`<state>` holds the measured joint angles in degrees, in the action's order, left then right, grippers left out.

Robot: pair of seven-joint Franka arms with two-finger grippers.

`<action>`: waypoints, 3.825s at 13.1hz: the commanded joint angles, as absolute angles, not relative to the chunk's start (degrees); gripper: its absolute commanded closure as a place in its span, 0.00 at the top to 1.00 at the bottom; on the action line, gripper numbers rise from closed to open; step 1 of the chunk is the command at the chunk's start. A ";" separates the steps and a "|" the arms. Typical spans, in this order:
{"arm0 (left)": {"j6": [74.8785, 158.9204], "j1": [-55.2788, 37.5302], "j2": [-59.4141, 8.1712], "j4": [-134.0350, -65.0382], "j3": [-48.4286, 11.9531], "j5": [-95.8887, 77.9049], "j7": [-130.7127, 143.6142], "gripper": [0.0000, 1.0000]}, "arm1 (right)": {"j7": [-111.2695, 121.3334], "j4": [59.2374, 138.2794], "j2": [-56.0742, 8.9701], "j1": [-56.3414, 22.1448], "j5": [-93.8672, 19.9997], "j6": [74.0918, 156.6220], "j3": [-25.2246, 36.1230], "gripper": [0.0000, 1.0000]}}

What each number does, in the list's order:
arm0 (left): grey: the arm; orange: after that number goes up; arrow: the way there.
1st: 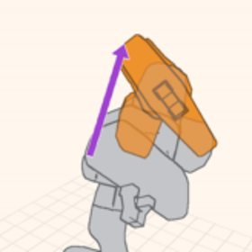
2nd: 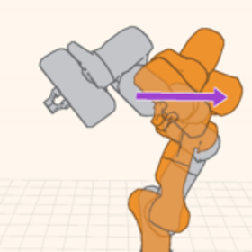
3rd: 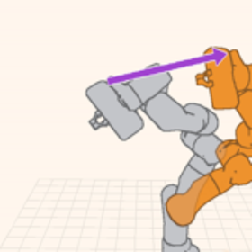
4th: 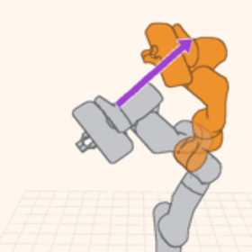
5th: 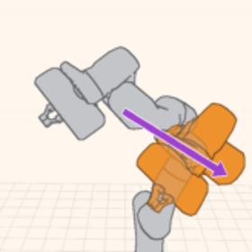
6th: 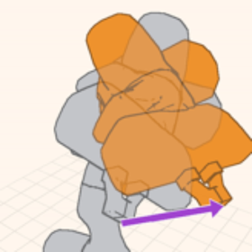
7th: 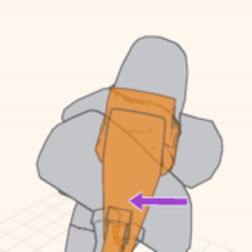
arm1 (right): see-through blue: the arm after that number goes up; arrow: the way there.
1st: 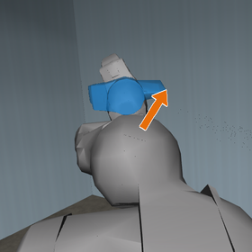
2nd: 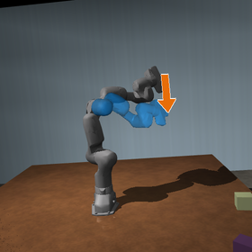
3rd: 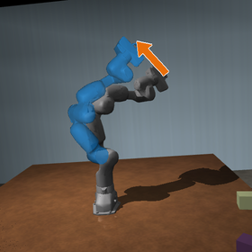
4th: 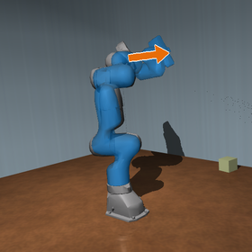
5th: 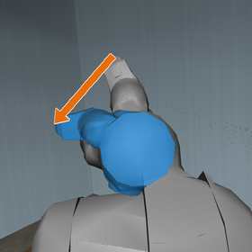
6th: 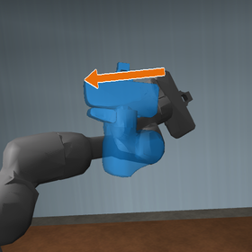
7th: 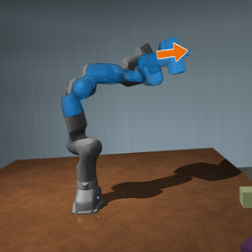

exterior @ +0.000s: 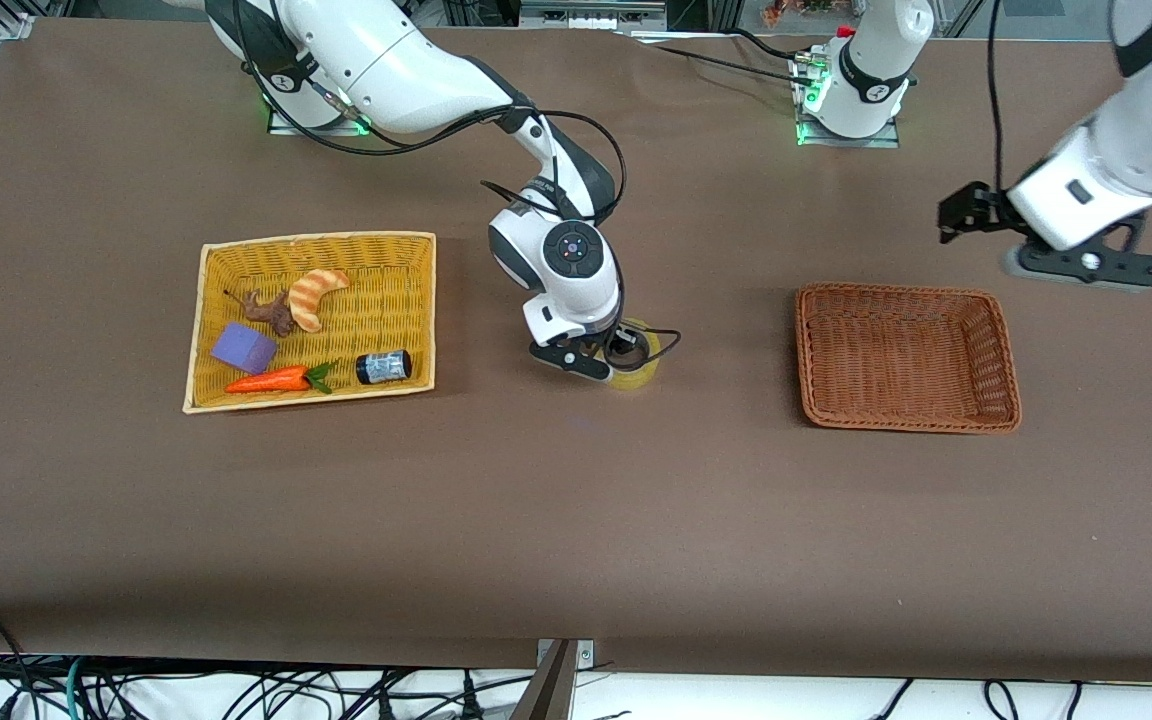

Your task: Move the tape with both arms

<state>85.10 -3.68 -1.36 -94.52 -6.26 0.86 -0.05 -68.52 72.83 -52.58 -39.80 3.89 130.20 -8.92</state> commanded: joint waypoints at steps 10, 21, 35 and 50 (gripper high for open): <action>102.72 -8.25 -17.47 -95.01 -13.79 -5.19 11.91 1.00 | -29.58 87.62 -14.18 -14.27 3.52 101.01 -8.61 1.00; 131.56 -22.24 -38.40 -95.89 -13.97 9.62 24.87 0.92 | 1.32 97.12 0.44 0.97 0.09 93.87 -10.10 1.00; 101.10 -10.06 -27.35 -93.08 -13.62 12.83 8.50 0.00 | 0.71 94.04 -2.20 4.74 -0.70 93.96 -8.09 1.00; 109.25 6.33 -19.98 -101.78 -17.40 15.16 -11.69 1.00 | 1.23 92.72 -2.90 5.71 -0.70 93.96 -8.09 1.00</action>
<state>111.39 6.64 -26.47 -101.40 -16.29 19.25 -11.61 0.32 94.03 -2.52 5.26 -0.26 94.43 -7.73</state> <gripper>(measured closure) 0.357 0.000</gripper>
